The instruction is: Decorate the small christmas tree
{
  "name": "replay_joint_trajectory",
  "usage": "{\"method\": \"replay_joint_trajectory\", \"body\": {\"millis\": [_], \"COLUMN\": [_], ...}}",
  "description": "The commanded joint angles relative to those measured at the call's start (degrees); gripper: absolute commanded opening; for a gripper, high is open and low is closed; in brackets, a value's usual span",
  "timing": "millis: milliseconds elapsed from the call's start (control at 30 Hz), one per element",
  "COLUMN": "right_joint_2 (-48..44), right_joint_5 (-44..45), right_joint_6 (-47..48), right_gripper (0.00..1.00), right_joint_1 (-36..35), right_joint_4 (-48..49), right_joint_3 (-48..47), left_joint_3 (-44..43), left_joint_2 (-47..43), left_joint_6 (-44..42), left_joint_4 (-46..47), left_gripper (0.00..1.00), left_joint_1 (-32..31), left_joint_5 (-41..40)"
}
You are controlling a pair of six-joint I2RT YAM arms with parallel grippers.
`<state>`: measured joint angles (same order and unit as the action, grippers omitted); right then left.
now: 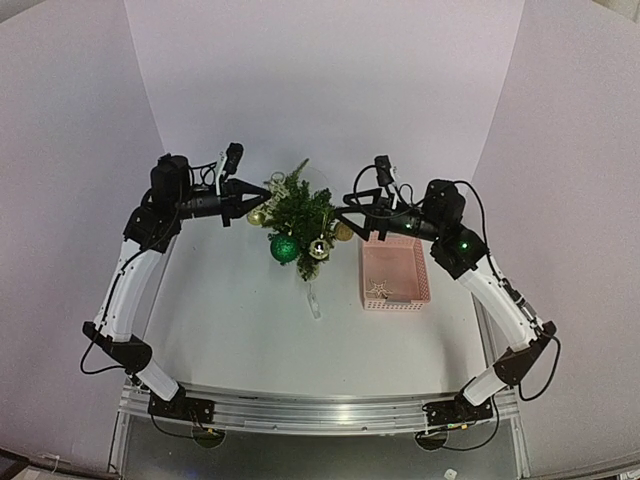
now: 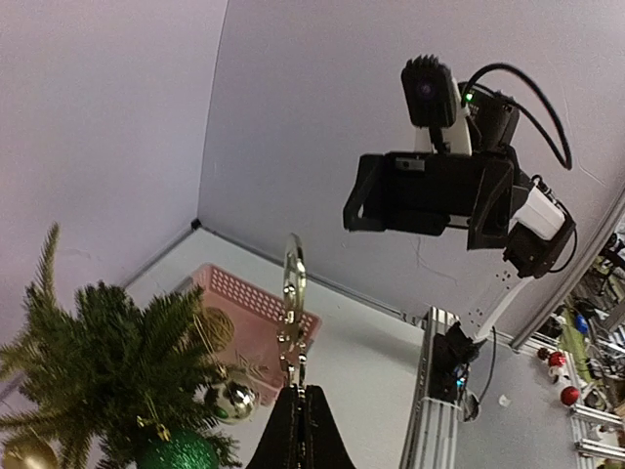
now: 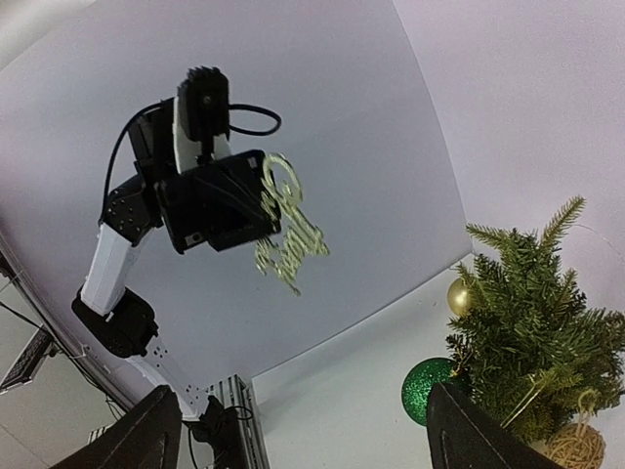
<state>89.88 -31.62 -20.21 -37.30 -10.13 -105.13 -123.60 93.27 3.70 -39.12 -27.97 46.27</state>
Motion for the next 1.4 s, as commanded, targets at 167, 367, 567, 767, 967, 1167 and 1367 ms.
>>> {"method": "replay_joint_trajectory", "body": {"millis": [167, 367, 567, 767, 967, 1167, 1367], "right_joint_2": [7.9, 15.0, 20.0, 24.6, 27.1, 30.2, 31.4], "right_joint_5": [-3.9, -5.1, -8.9, -9.4, -10.1, -11.3, -11.8], "right_joint_6": [-12.5, -18.7, -21.9, -22.9, -23.3, -24.6, -26.1], "right_gripper": [0.8, 0.74, 0.67, 0.67, 0.61, 0.46, 0.15], "right_joint_1": [-4.5, -6.0, -8.2, -10.0, -11.2, -11.4, -11.4], "right_joint_4": [28.2, 40.0, 44.2, 46.8, 48.3, 49.1, 49.6], "right_joint_3": [3.4, 0.9, -2.4, -8.1, -11.2, -16.5, -18.4], "left_joint_3": [23.2, 25.8, 27.6, 28.3, 28.6, 28.5, 28.7], "left_joint_2": [-12.9, -14.2, -14.7, -14.2, -14.2, -14.1, -14.2], "left_joint_6": [12.6, 13.2, 15.4, 17.2, 17.2, 17.5, 17.4], "left_joint_4": [33.5, 36.7, 41.8, 44.0, 44.2, 44.1, 44.2], "left_gripper": [0.0, 0.0, 0.0, 0.0, 0.0, 0.0, 0.0], "left_joint_1": [0.1, 0.1, 0.1, 0.1, 0.1, 0.1, 0.1], "left_joint_5": [5.7, 4.8, 3.7, 3.5, 3.6, 3.5, 3.3]}}
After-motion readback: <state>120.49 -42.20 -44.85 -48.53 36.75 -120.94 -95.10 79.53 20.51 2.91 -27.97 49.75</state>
